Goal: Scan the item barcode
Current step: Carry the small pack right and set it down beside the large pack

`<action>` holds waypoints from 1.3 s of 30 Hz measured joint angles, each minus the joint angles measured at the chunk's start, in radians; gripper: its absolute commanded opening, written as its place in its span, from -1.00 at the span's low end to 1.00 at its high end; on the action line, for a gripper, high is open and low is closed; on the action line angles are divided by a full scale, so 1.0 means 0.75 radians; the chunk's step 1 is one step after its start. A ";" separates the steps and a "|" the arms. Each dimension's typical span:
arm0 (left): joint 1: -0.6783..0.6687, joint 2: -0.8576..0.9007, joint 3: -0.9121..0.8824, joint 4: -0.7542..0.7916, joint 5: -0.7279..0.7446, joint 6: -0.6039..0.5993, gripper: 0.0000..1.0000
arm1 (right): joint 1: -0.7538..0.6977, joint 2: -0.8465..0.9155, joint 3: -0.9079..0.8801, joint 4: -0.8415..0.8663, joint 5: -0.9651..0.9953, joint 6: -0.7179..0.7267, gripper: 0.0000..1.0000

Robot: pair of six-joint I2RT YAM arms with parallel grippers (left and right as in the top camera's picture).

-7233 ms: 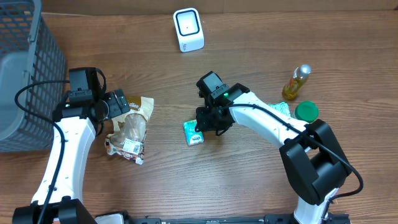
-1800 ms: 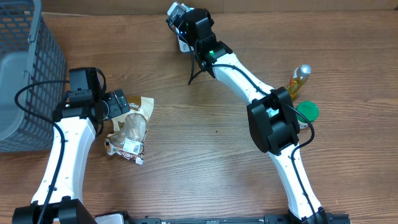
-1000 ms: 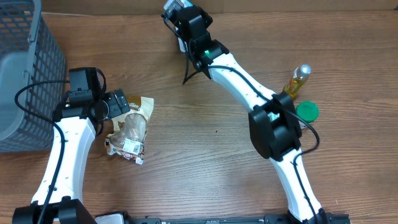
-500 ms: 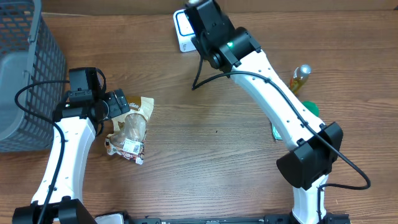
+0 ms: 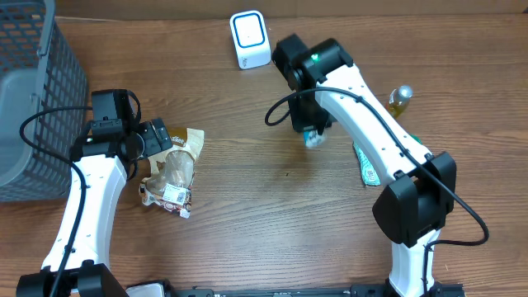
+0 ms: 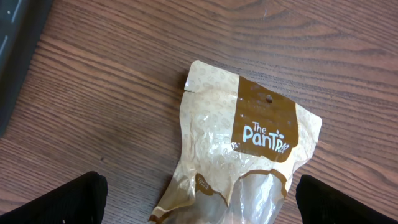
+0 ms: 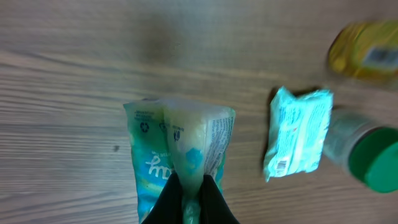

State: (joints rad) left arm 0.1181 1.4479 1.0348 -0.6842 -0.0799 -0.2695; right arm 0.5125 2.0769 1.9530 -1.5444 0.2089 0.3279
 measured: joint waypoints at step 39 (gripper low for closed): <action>0.000 0.000 0.000 0.000 0.000 0.001 0.99 | -0.111 0.001 -0.527 0.537 -0.026 0.171 0.71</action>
State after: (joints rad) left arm 0.1181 1.4479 1.0348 -0.6842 -0.0799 -0.2691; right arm 0.4290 2.0777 1.5574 -1.1416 0.1890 0.4564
